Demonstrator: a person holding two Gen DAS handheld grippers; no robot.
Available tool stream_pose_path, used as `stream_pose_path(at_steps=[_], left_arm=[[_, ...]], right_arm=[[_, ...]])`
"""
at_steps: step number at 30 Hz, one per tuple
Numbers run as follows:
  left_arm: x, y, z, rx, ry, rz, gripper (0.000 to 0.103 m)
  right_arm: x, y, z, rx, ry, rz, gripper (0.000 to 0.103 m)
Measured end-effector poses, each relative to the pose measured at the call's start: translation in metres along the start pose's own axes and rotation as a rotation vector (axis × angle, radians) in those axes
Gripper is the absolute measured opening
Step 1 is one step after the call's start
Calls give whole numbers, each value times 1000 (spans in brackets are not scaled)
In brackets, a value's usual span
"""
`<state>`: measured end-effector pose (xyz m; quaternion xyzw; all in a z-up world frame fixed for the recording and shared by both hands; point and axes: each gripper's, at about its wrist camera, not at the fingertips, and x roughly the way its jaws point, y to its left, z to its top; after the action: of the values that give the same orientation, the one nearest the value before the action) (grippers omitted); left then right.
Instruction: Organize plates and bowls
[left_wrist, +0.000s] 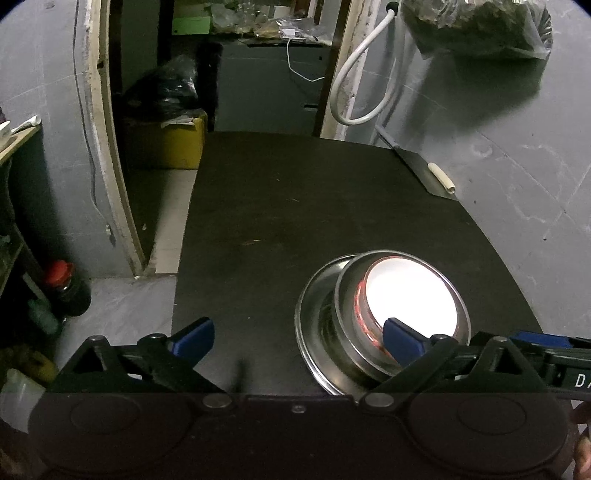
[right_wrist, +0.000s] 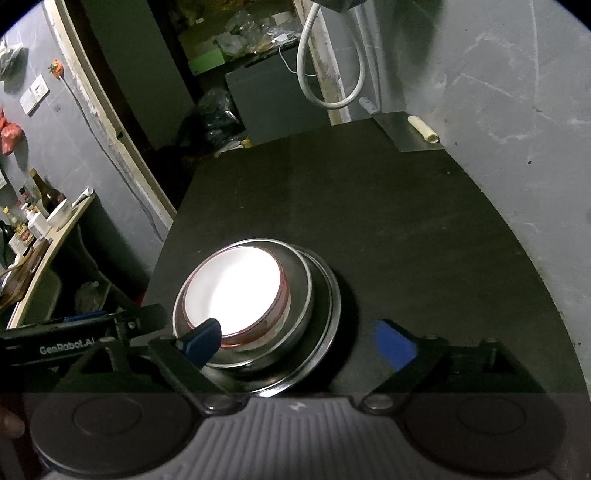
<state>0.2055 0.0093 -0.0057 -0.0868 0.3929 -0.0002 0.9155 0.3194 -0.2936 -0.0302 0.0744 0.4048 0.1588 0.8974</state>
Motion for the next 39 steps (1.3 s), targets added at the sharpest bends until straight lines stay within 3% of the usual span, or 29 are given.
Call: stream_pose_path(at_steps=[7,39], left_arm=[[-7,3,-4,3,-6,0,100],[-57,36,-49,36,5,-2,101]], right_arm=[[-7,-2,-3,27,-15,-17,102],[-40,19,-54,58,-49,-78,103]])
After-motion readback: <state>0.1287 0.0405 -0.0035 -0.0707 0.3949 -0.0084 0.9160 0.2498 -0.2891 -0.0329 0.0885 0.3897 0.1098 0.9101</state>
